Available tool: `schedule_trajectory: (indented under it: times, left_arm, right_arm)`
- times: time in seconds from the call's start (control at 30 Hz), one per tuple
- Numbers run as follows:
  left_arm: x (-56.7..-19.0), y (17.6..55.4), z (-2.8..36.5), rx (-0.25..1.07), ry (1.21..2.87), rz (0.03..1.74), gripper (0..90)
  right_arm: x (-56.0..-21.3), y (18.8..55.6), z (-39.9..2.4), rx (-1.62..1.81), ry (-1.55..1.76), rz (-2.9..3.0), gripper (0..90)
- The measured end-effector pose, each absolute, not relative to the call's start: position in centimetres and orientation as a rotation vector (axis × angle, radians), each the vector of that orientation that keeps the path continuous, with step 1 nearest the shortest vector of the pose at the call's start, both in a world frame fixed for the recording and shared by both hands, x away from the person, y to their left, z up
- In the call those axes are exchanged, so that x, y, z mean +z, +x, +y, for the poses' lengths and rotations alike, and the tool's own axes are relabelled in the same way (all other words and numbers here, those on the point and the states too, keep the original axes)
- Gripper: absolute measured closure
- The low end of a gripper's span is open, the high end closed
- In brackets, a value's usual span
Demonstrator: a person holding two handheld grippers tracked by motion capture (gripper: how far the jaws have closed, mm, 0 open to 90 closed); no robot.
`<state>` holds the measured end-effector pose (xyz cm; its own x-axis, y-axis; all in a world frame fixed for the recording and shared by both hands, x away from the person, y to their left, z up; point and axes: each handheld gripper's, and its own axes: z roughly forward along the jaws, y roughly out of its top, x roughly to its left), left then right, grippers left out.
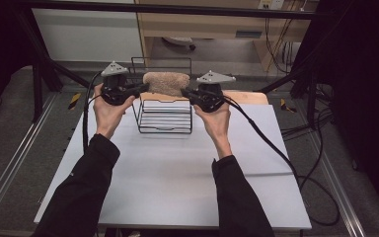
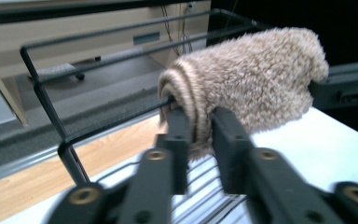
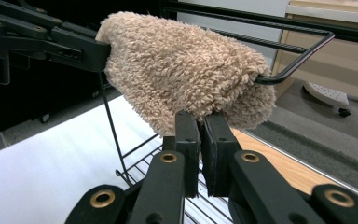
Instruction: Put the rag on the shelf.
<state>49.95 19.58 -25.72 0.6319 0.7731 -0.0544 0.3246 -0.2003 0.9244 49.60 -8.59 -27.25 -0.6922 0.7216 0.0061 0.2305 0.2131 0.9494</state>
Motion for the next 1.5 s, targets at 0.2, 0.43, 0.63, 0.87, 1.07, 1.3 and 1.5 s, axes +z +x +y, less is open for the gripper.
schedule_trajectory:
  times: [0.2, 0.43, 0.63, 0.87, 1.07, 1.3, 1.5]
  left_arm:
    - [-26.4, 48.9, 19.4, 0.537, 1.804, 0.877, 85.8]
    - [-26.8, 49.0, 19.1, 0.544, 1.797, 0.897, 85.7]
    - [-27.0, 49.4, 19.0, 0.565, 1.788, 0.91, 82.6]
    - [-26.3, 49.0, 19.5, 0.585, 1.775, 0.92, 61.8]
    - [-26.0, 48.4, 19.8, 0.596, 1.781, 0.913, 48.6]
    - [-26.4, 47.5, 20.2, 0.592, 1.801, 0.906, 33.7]
    - [-28.3, 46.4, 20.9, 0.552, 1.831, 0.902, 25.6]
  right_arm:
    - [-27.2, 49.6, -8.6, 1.482, 0.874, 2.032, 85.7]
    - [-27.4, 50.0, -8.5, 1.453, 0.872, 2.021, 84.5]
    - [-27.5, 49.9, -8.5, 1.419, 0.845, 2.016, 79.4]
    - [-26.7, 49.2, -9.1, 1.463, 0.831, 1.985, 63.6]
    - [-26.3, 48.8, -9.4, 1.487, 0.845, 1.987, 50.1]
    - [-26.0, 48.0, -10.1, 1.508, 0.864, 2.004, 30.8]
    - [-26.7, 47.2, -11.5, 1.499, 0.895, 2.034, 16.2]
